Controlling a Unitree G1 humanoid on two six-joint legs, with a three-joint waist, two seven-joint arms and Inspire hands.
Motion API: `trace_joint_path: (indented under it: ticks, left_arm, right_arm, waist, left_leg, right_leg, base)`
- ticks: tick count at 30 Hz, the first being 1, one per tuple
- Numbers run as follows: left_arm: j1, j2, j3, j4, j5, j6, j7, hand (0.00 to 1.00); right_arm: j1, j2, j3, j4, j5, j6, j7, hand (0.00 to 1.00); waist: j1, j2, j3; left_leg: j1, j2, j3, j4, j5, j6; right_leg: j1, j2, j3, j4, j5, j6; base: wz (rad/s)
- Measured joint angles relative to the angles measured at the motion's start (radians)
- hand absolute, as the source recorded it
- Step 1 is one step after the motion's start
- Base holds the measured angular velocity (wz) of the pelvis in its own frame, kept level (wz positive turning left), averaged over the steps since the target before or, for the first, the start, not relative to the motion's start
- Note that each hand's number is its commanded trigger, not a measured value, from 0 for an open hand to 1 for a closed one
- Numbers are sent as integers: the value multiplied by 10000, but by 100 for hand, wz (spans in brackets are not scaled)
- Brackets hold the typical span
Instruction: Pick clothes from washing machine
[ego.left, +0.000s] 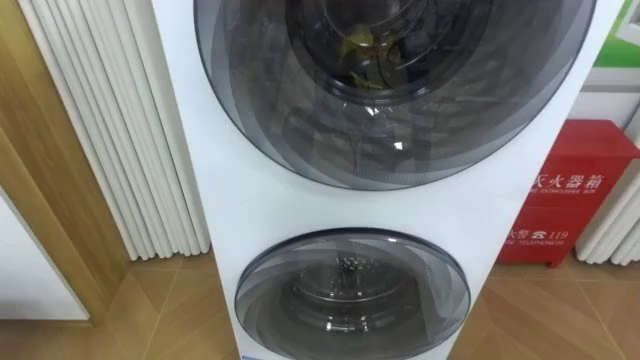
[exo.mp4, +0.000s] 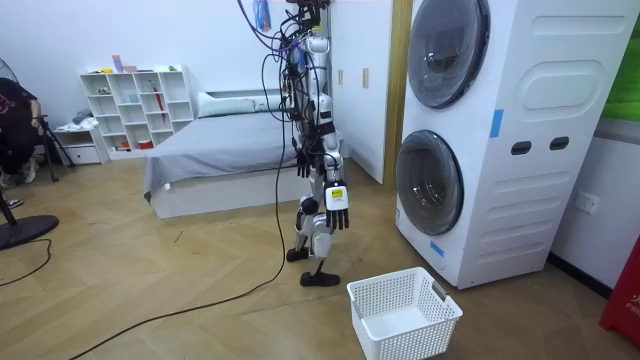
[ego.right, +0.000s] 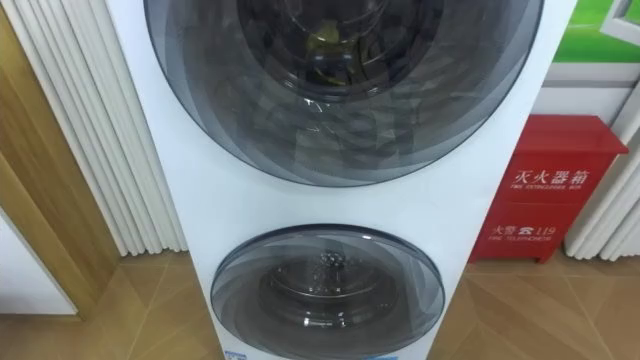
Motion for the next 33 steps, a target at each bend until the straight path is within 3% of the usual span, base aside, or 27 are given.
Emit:
trace_joint_path:
  ticks: [16,21,25,31,33]
  left_arm:
    - [-171,32,-12,187,-31,-24,-295,0]
    - [-200,69,-61,122,-168,-78,-304,0]
    - [-157,195,35,-59,-220,-106,-299,0]
    - [-157,458,386,-256,-219,-360,-229,0]
    - [-37,479,609,-442,-210,-451,-221,0]
  right_arm:
    - [-114,35,-47,-183,193,-62,-273,0]
    - [-222,72,-993,-365,784,-255,-746,0]
    - [-315,-58,-1713,-1234,1087,-375,-1423,0]
    - [-686,-281,-2625,-3344,761,-491,-2557,0]
    - [-743,-434,-2810,-5003,590,-585,-2851,0]
  waist:
    - [10,39,24]
    - [-57,29,27]
    - [-63,-23,79]
    - [-101,-240,21]
    - [-272,-243,23]
  left_leg:
    - [27,3,-12,20,0,0]
    - [43,-1,-2,3,-1,0]
    - [129,-4,10,-9,0,0]
    - [38,-8,14,-10,0,0]
    - [8,-12,0,-20,0,0]
  right_leg:
    - [66,8,25,-14,-3,0]
    - [111,5,7,-5,-7,7]
    - [118,1,19,-2,-5,3]
    - [-32,2,54,6,-15,8]
    - [-47,26,46,17,12,12]
  base:
    - [0]
    - [1]
    - [-1]
    - [-1]
    - [0]
